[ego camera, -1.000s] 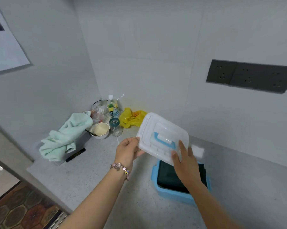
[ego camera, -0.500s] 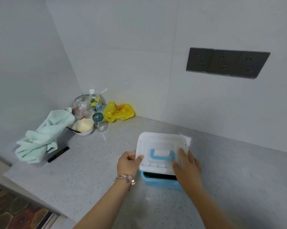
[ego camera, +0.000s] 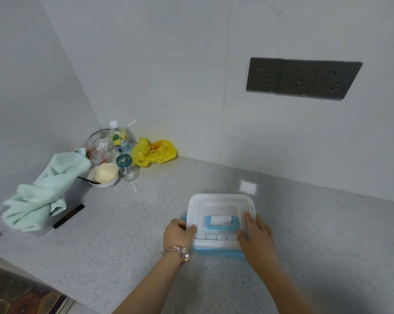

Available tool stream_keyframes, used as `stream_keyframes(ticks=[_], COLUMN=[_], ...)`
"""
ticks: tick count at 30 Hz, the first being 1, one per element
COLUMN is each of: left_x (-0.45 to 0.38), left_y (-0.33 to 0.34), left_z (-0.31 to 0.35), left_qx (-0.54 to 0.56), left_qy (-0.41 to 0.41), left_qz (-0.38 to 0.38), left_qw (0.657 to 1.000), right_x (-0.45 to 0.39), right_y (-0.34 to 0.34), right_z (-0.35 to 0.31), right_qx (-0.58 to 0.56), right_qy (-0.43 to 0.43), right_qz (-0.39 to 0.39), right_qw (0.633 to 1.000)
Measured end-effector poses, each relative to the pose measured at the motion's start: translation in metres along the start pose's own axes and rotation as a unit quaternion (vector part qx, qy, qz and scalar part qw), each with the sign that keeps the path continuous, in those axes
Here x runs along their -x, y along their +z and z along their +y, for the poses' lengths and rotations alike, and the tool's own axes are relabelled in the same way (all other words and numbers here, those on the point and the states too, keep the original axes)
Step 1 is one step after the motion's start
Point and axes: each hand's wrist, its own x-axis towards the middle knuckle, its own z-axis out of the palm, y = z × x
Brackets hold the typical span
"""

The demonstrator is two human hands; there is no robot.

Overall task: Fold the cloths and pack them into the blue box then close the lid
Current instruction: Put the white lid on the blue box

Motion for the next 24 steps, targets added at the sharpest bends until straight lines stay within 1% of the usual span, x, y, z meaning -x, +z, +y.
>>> stream_keyframes(ticks=[3,6,8,11,14,16,20,22,24], left_x=[-0.006,-0.01,-0.011,-0.013,-0.018,-0.02,-0.029,-0.031,-0.033], left_y=[0.002,0.002,0.003,0.001,-0.001,-0.003,-0.009,-0.012,-0.011], left_z=[0.002,0.002,0.001,0.001,-0.002,-0.002,0.003,0.006,0.008], left_qx=[-0.055,-0.084,-0.084,-0.047,-0.037,-0.023,-0.015,-0.006,-0.011], left_qy=[0.02,0.043,0.045,-0.005,-0.045,-0.065,-0.103,-0.117,-0.114], left_qz=[-0.021,-0.011,-0.003,-0.022,-0.061,-0.078,-0.116,-0.149,-0.169], left_qw=[0.998,0.995,0.995,0.999,0.996,0.995,0.988,0.982,0.979], right_x=[0.0,0.0,-0.003,-0.009,-0.014,-0.015,-0.022,-0.026,-0.029], right_y=[0.001,-0.002,-0.007,-0.015,-0.018,-0.019,-0.017,-0.022,-0.026], right_z=[0.001,0.003,0.004,0.005,0.007,0.006,0.003,0.005,0.007], right_qx=[0.018,0.02,0.031,0.029,0.019,-0.027,-0.09,-0.189,-0.286], right_qy=[0.008,0.017,0.012,0.019,0.044,0.073,0.105,0.135,0.173], right_qz=[0.009,0.007,0.023,0.048,0.033,0.027,0.041,0.027,-0.024], right_qw=[1.0,1.0,0.999,0.998,0.998,0.997,0.989,0.972,0.942])
